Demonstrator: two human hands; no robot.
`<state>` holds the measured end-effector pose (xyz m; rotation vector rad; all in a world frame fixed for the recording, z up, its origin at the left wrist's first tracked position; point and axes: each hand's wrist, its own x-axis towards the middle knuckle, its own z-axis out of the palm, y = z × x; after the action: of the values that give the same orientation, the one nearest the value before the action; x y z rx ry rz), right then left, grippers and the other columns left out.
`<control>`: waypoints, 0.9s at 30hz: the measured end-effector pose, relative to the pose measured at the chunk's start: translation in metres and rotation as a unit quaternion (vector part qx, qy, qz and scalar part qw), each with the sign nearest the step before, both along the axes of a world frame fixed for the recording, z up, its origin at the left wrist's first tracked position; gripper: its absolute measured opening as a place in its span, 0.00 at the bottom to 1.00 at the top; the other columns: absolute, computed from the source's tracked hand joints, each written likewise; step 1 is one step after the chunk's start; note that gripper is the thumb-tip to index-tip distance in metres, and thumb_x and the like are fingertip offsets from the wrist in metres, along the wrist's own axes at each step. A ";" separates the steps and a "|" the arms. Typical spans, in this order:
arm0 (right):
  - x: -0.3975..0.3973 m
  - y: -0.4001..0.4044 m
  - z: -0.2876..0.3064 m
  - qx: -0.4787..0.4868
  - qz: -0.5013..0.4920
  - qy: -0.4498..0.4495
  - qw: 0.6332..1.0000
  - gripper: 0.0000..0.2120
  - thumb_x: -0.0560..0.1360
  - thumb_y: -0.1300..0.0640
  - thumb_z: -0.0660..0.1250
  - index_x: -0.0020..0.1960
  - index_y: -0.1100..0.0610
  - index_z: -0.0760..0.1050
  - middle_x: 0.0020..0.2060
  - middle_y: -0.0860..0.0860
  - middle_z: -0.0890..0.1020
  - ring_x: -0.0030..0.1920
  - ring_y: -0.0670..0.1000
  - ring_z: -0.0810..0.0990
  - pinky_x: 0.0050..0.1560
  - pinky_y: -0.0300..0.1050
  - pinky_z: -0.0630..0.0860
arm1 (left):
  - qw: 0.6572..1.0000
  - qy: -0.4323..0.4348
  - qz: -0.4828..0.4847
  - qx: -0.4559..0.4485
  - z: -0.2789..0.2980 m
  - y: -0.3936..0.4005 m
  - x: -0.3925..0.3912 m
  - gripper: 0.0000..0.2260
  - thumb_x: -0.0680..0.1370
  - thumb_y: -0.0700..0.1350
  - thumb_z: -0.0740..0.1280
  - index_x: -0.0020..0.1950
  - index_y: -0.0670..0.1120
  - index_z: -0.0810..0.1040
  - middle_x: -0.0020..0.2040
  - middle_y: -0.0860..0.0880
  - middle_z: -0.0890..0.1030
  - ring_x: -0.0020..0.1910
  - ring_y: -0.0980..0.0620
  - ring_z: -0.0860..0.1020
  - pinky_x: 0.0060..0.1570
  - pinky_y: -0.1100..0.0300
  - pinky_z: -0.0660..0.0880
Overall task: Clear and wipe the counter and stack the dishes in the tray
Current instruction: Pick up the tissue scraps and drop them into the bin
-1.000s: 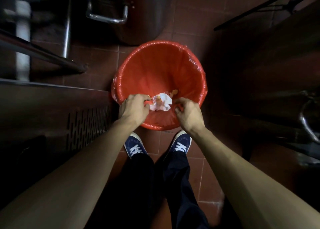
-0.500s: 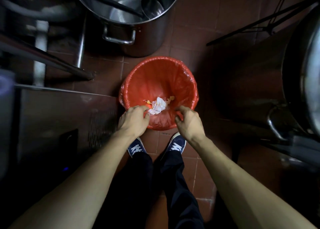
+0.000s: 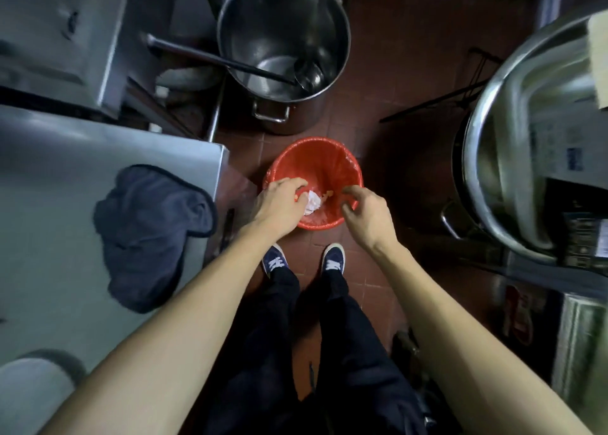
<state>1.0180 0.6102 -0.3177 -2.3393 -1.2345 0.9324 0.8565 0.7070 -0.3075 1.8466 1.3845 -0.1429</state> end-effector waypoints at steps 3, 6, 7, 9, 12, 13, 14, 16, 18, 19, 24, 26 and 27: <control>0.000 -0.002 0.026 0.034 0.000 0.001 0.999 0.15 0.76 0.57 0.66 0.62 0.55 0.79 0.57 0.51 0.83 0.55 0.52 0.81 0.57 0.47 0.78 | 1.000 -0.006 0.014 0.020 0.025 -0.005 0.001 0.14 0.81 0.48 0.64 0.66 0.51 0.77 0.64 0.49 0.78 0.64 0.46 0.75 0.62 0.52 0.72; 0.001 -0.003 0.054 0.057 0.030 0.012 0.998 0.15 0.77 0.57 0.66 0.63 0.56 0.79 0.59 0.52 0.83 0.55 0.51 0.81 0.58 0.45 0.77 | 0.998 0.009 0.036 0.055 0.051 -0.014 -0.004 0.14 0.81 0.48 0.64 0.66 0.51 0.77 0.63 0.50 0.78 0.62 0.46 0.75 0.61 0.53 0.71; 0.003 -0.002 0.061 0.064 0.045 0.013 0.997 0.15 0.77 0.57 0.66 0.63 0.56 0.79 0.59 0.52 0.82 0.56 0.51 0.81 0.59 0.46 0.77 | 0.997 0.006 0.046 0.061 0.059 -0.017 -0.005 0.14 0.81 0.48 0.64 0.66 0.51 0.77 0.63 0.50 0.78 0.63 0.46 0.75 0.62 0.53 0.71; 0.006 -0.002 0.077 0.070 0.080 0.006 0.994 0.16 0.77 0.58 0.67 0.64 0.57 0.78 0.60 0.53 0.82 0.59 0.52 0.80 0.62 0.46 0.75 | 0.996 -0.001 0.065 0.063 0.074 -0.026 -0.009 0.14 0.81 0.49 0.64 0.66 0.51 0.77 0.63 0.50 0.78 0.63 0.45 0.74 0.65 0.50 0.71; 0.009 -0.001 0.101 0.092 0.135 -0.008 0.987 0.16 0.75 0.59 0.68 0.63 0.58 0.79 0.60 0.53 0.82 0.61 0.53 0.79 0.62 0.44 0.73 | 0.993 0.009 0.078 0.093 0.097 -0.041 -0.018 0.15 0.80 0.50 0.64 0.66 0.52 0.77 0.62 0.50 0.79 0.62 0.45 0.76 0.64 0.48 0.72; 0.010 -0.001 0.109 0.100 0.152 -0.010 0.983 0.16 0.75 0.59 0.68 0.62 0.58 0.79 0.60 0.53 0.82 0.60 0.54 0.79 0.61 0.44 0.73 | 0.991 0.017 0.083 0.106 0.106 -0.047 -0.022 0.15 0.79 0.50 0.65 0.65 0.51 0.77 0.62 0.50 0.79 0.61 0.45 0.77 0.63 0.49 0.73; 0.010 0.000 0.117 0.105 0.170 -0.010 0.980 0.15 0.75 0.60 0.68 0.61 0.58 0.79 0.58 0.53 0.82 0.59 0.54 0.79 0.59 0.45 0.73 | 0.989 0.024 0.089 0.118 0.114 -0.052 -0.026 0.15 0.79 0.50 0.65 0.65 0.51 0.78 0.62 0.50 0.79 0.60 0.45 0.77 0.62 0.49 0.73; 0.007 0.001 0.131 0.107 0.217 -0.006 0.970 0.13 0.75 0.60 0.68 0.59 0.57 0.80 0.56 0.53 0.83 0.56 0.55 0.80 0.57 0.45 0.74 | 0.983 0.038 0.112 0.139 0.129 -0.064 -0.036 0.15 0.79 0.50 0.65 0.66 0.51 0.77 0.64 0.49 0.79 0.62 0.44 0.77 0.62 0.48 0.74; -0.001 -0.001 0.143 0.107 0.268 -0.007 0.957 0.12 0.75 0.59 0.68 0.59 0.56 0.80 0.55 0.53 0.84 0.55 0.55 0.81 0.55 0.45 0.74 | 0.977 0.053 0.134 0.156 0.142 -0.080 -0.048 0.16 0.79 0.51 0.65 0.67 0.51 0.77 0.64 0.48 0.79 0.62 0.44 0.77 0.62 0.49 0.74; -0.007 -0.002 0.147 0.112 0.290 -0.010 0.950 0.13 0.75 0.59 0.68 0.59 0.55 0.80 0.54 0.53 0.84 0.55 0.55 0.81 0.54 0.46 0.74 | 0.975 0.061 0.142 0.162 0.147 -0.090 -0.054 0.16 0.79 0.51 0.64 0.67 0.51 0.76 0.65 0.48 0.79 0.63 0.45 0.76 0.62 0.50 0.73; -0.059 -0.005 0.164 0.141 0.400 0.010 0.906 0.13 0.75 0.59 0.66 0.59 0.54 0.81 0.54 0.52 0.85 0.55 0.55 0.82 0.54 0.47 0.77 | 0.952 0.107 0.217 0.188 0.169 -0.148 -0.099 0.16 0.80 0.52 0.64 0.67 0.52 0.76 0.64 0.50 0.79 0.61 0.45 0.77 0.58 0.52 0.75; -0.085 -0.007 0.169 0.145 0.439 0.017 0.887 0.15 0.75 0.58 0.66 0.61 0.53 0.80 0.55 0.52 0.84 0.55 0.55 0.82 0.53 0.45 0.75 | 0.939 0.130 0.248 0.200 0.176 -0.170 -0.121 0.17 0.79 0.52 0.64 0.67 0.51 0.76 0.63 0.49 0.79 0.61 0.44 0.77 0.57 0.51 0.75; -0.099 -0.009 0.173 0.145 0.457 0.016 0.878 0.16 0.75 0.57 0.66 0.62 0.53 0.80 0.56 0.52 0.84 0.56 0.55 0.82 0.53 0.45 0.75 | 0.934 0.146 0.251 0.206 0.179 -0.181 -0.132 0.17 0.79 0.52 0.63 0.67 0.51 0.76 0.64 0.49 0.79 0.61 0.44 0.77 0.58 0.50 0.74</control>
<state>0.9190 0.6010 -0.1449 -1.4403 -2.3362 0.9180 0.7245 0.5257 -0.1280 1.7719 2.1893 0.1551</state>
